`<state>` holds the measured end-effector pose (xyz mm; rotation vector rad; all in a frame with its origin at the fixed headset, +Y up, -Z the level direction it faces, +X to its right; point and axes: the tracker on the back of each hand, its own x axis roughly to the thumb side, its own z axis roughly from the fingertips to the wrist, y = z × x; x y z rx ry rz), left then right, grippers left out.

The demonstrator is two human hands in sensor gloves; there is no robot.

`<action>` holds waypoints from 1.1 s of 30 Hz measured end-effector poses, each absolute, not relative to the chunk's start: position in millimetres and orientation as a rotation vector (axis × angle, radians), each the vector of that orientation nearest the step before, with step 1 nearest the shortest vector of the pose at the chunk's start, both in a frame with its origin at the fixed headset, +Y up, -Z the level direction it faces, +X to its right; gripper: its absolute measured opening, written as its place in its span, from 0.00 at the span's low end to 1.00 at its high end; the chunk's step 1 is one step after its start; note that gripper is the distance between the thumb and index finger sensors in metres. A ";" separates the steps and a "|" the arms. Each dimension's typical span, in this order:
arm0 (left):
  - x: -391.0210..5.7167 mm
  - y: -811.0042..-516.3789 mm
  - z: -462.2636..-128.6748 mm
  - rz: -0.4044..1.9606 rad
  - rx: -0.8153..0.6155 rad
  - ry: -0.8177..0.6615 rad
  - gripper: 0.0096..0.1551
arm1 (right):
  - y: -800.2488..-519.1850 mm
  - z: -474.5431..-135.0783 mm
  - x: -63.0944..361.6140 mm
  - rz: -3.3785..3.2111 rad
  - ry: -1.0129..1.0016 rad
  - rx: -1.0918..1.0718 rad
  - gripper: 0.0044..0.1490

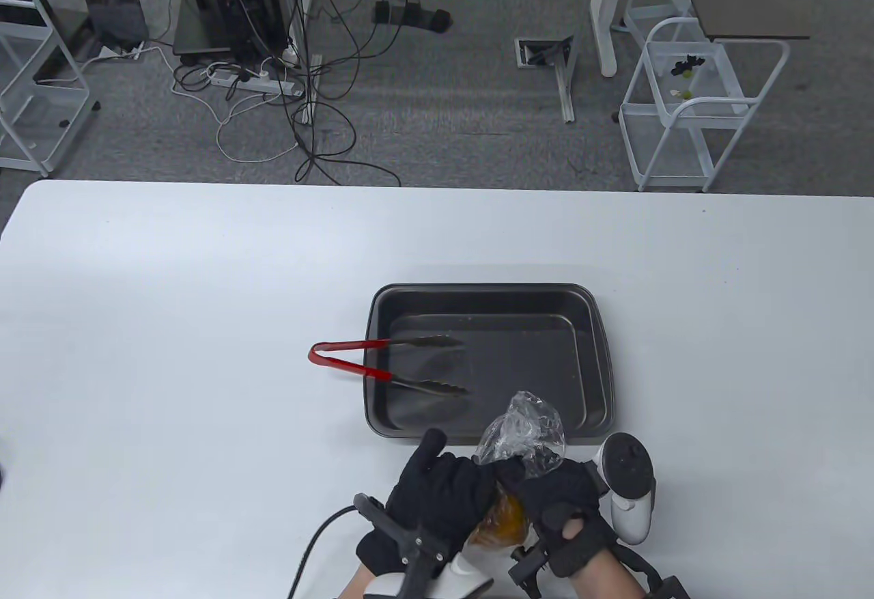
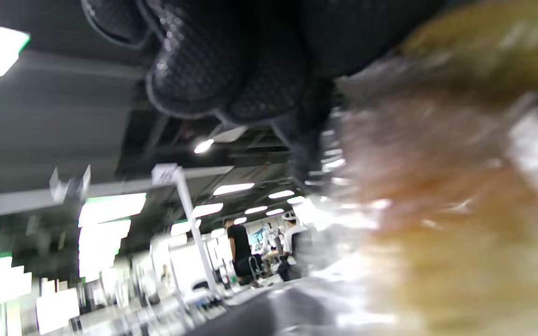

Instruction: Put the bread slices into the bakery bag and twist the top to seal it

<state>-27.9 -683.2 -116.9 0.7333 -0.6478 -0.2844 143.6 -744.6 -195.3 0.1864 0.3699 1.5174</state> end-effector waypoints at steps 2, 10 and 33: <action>-26.8 -686.1 -119.6 -0.236 0.708 -0.625 0.23 | -752.4 -198.1 146.2 1.426 0.457 0.161 0.29; -100.0 -691.3 -164.3 0.305 0.437 -0.324 0.33 | -734.5 -207.9 171.9 1.689 0.279 0.195 0.30; -106.1 -728.7 -198.3 0.224 0.033 -0.250 0.44 | -697.2 -286.4 366.0 1.909 0.363 -0.201 0.31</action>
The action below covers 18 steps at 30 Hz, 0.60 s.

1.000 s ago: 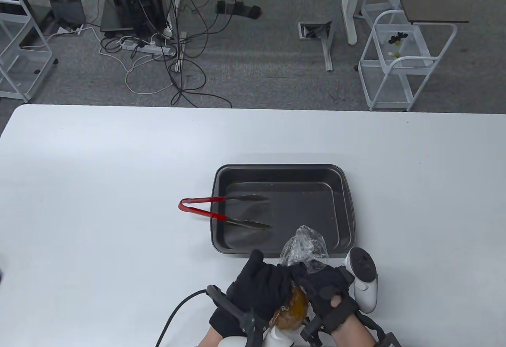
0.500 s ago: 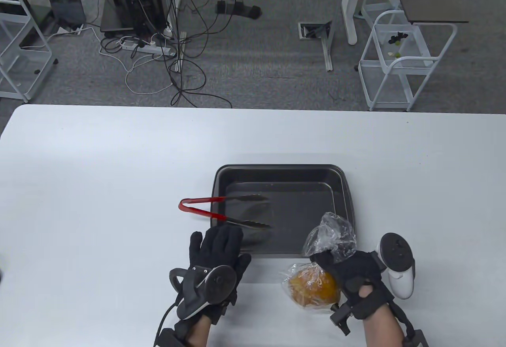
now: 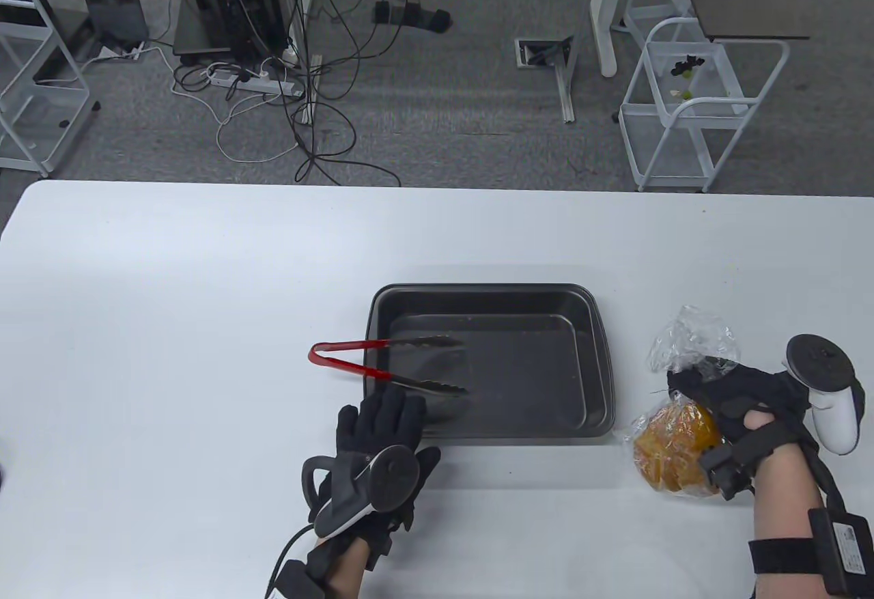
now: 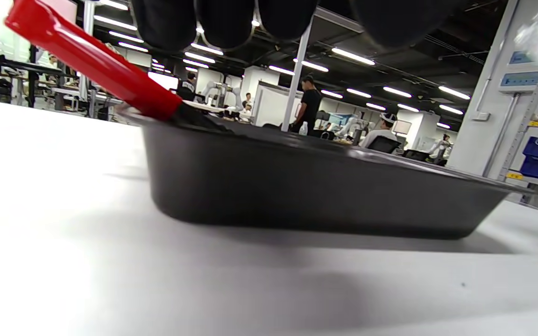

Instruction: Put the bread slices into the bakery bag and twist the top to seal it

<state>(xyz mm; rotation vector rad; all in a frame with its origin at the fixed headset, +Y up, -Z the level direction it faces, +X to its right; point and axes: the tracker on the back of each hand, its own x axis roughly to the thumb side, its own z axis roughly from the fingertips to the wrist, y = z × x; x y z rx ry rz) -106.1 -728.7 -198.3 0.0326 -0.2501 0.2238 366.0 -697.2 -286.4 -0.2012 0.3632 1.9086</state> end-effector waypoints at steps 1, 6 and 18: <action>-104.9 -729.6 -198.6 0.224 0.026 -0.251 0.44 | -706.6 -291.0 369.6 1.896 0.393 -0.221 0.31; -98.9 -732.9 -199.4 0.199 0.004 -0.262 0.44 | -749.3 -318.4 388.9 1.934 0.507 -0.322 0.31; -86.0 -738.0 -199.0 0.154 -0.026 -0.288 0.45 | -773.0 -358.7 383.3 2.434 0.548 -0.582 0.39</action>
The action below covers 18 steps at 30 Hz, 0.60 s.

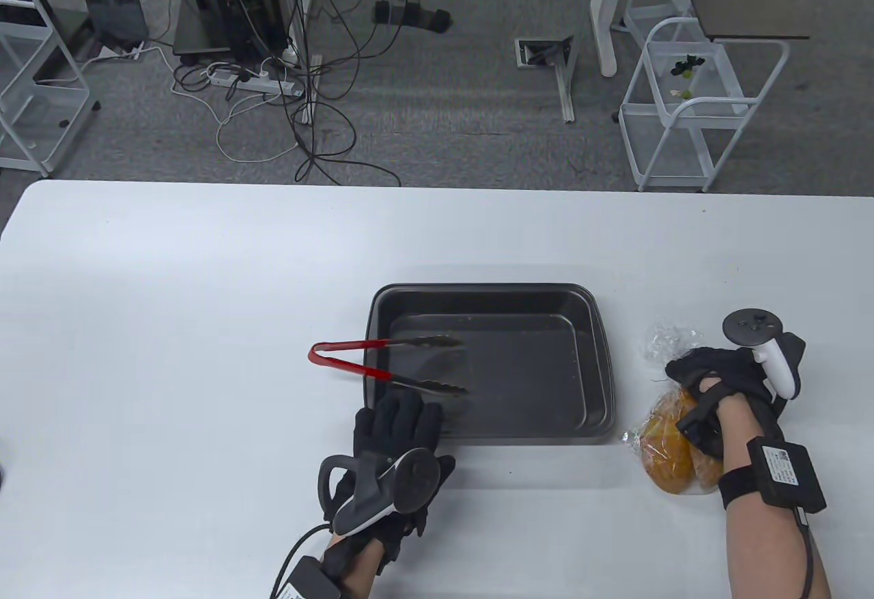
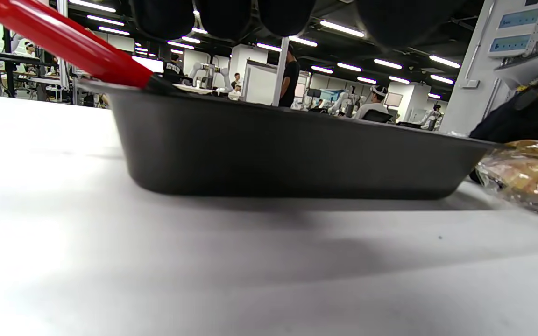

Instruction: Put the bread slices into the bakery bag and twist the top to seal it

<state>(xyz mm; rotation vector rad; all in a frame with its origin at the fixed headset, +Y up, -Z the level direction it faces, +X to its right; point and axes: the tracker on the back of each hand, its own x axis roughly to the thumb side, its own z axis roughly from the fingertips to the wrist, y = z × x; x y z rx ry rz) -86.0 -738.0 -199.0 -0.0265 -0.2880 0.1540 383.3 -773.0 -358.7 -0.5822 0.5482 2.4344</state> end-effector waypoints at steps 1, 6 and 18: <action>-85.7 -738.5 -199.1 0.153 -0.029 -0.288 0.45 | -770.9 -359.4 381.8 2.464 0.550 -0.583 0.40; -88.8 -739.0 -198.9 0.170 -0.020 -0.277 0.45 | -737.0 -349.3 378.8 2.700 0.306 -0.656 0.41; -96.4 -740.4 -200.3 0.231 -0.022 -0.263 0.47 | -653.6 -256.6 296.0 2.771 -0.049 -0.154 0.48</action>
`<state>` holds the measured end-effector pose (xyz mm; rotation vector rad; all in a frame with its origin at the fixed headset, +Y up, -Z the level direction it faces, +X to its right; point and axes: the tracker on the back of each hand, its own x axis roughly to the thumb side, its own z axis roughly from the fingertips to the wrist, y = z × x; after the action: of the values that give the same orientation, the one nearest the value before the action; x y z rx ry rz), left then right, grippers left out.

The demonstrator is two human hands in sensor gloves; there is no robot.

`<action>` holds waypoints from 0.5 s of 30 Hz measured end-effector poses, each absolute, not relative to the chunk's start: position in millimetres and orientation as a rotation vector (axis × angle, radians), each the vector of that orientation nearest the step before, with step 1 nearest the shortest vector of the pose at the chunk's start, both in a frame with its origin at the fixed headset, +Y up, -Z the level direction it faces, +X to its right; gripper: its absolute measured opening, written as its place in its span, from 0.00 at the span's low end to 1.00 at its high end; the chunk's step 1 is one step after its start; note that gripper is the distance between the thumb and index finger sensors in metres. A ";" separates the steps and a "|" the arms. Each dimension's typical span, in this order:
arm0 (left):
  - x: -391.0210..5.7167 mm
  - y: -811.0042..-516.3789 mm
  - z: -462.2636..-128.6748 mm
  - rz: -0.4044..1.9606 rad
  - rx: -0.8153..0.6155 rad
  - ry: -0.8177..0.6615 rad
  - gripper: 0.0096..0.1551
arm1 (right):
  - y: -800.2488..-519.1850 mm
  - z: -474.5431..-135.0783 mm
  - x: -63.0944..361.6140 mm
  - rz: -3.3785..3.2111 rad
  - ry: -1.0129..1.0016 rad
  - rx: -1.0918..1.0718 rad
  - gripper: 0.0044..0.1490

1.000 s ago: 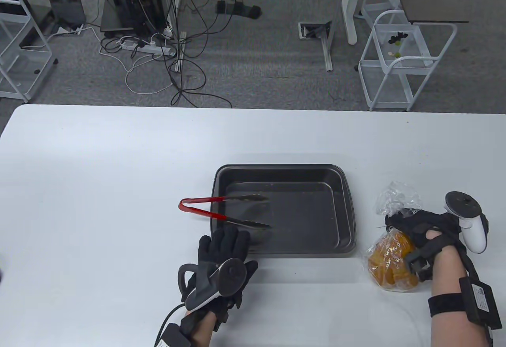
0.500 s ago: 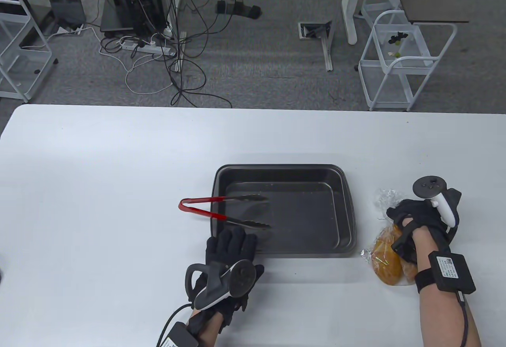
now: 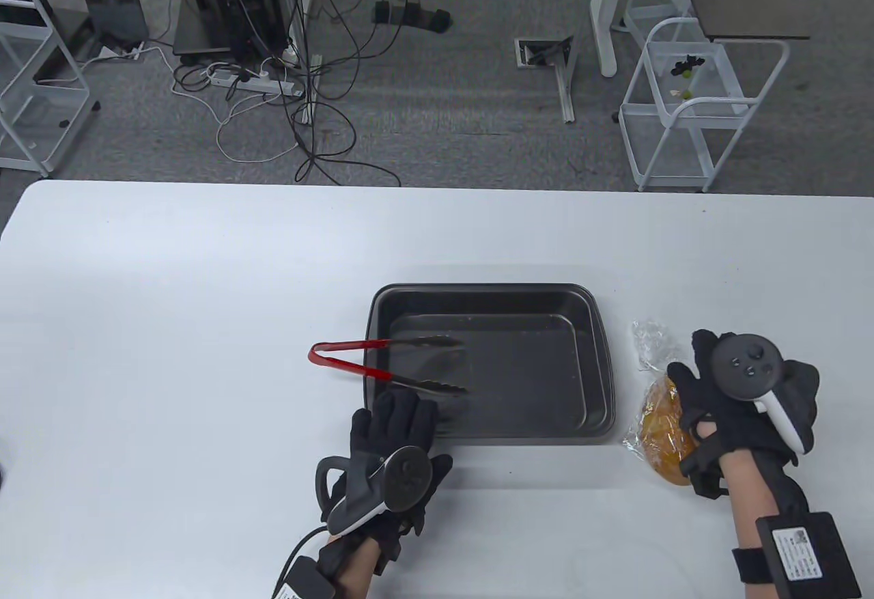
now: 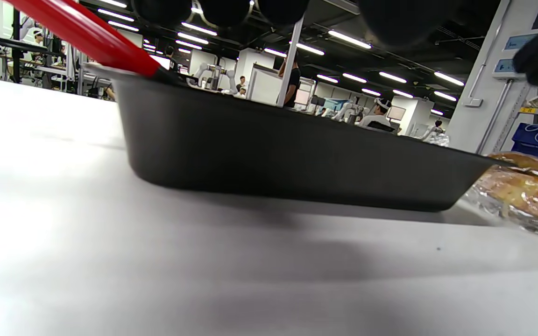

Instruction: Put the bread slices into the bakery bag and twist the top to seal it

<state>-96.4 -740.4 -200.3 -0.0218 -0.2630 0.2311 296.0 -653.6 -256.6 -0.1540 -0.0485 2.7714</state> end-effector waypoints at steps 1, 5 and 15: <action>-97.2 -740.3 -200.3 0.235 -0.021 -0.262 0.48 | -652.2 -247.7 284.5 2.781 -0.079 -0.085 0.48; -101.0 -739.2 -199.0 0.274 0.004 -0.263 0.48 | -664.2 -211.8 238.2 2.816 -0.199 0.102 0.49; -94.7 -740.6 -196.3 0.271 -0.011 -0.297 0.48 | -743.5 -197.6 198.3 2.817 -0.124 0.222 0.54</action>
<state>-94.7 -740.6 -196.3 -0.0113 -0.2974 0.2707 198.3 -743.5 -197.6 0.2219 -0.1243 2.8170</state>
